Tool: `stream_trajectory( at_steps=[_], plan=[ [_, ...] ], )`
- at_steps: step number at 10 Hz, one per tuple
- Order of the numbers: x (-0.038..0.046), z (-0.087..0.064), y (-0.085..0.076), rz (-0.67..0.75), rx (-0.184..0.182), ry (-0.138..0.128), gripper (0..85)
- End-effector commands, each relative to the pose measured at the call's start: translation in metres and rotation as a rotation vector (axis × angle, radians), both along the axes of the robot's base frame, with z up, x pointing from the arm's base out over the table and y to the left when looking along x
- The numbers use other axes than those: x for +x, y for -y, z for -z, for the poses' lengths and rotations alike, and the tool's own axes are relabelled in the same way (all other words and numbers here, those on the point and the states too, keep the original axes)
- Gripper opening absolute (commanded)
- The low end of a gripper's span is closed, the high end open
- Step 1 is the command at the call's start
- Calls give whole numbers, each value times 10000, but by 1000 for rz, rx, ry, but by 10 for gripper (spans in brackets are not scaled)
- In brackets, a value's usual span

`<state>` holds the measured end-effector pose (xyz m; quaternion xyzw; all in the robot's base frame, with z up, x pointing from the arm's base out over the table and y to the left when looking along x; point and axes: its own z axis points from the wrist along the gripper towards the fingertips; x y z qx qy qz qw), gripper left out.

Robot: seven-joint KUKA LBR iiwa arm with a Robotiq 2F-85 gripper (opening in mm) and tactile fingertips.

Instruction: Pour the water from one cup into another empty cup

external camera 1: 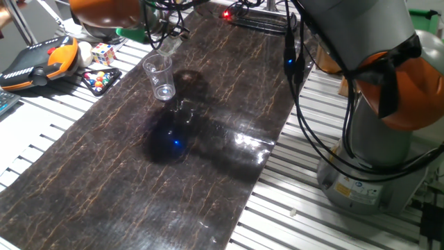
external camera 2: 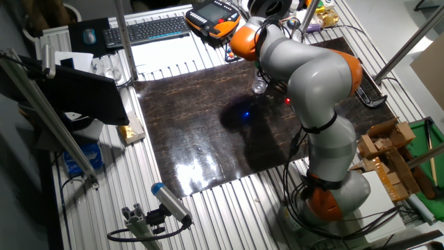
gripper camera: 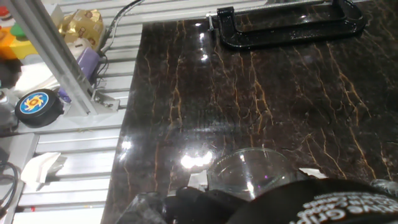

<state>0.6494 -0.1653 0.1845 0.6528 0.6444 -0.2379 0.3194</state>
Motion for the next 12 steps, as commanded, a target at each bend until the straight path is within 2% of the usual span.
stream_trajectory(
  at_steps=[1,5,9,10,12],
  plan=[
    [-2,-5,-1,0,-3,0,7],
    [-11,-14,-5,-3,-18,6,7],
    [-12,-14,-6,-6,-11,3,7],
    [-12,-14,-6,-8,-7,1,7],
    [-12,-14,-6,1,26,-7,7]
  ],
)
